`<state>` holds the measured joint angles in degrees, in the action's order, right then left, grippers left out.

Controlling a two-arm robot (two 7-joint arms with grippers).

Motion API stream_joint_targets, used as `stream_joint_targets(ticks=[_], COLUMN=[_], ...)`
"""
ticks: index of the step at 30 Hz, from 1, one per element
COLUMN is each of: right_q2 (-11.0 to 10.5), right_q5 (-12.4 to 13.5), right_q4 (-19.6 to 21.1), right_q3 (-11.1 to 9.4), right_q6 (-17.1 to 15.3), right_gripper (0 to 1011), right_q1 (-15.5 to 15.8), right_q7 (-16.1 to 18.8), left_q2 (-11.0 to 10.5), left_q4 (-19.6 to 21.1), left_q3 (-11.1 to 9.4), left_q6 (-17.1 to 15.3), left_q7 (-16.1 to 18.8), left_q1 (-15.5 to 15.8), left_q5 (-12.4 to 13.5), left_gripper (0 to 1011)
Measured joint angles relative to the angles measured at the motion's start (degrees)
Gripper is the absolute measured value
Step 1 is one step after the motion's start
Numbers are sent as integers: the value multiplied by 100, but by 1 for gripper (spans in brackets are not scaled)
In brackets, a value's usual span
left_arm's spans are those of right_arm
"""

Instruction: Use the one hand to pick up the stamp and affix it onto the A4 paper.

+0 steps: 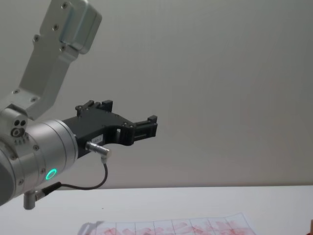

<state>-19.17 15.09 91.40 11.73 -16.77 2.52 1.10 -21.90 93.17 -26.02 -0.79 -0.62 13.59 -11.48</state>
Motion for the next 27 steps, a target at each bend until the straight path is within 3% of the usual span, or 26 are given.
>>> stream_joint_targets(ticks=[17, 27], right_q2=[9, 41], right_q5=[-100, -257], right_q4=[-18, 3], right_q3=[-9, -23], right_q6=[114, 427], right_gripper=[216, 216], right_q1=[-89, -348], right_q7=[104, 507], left_q2=[0, 0], left_q4=[0, 0], left_q3=[0, 0], left_q6=[0, 0], left_q7=[0, 0], left_q1=[0, 0], left_q5=[0, 0], left_gripper=[1001, 1001])
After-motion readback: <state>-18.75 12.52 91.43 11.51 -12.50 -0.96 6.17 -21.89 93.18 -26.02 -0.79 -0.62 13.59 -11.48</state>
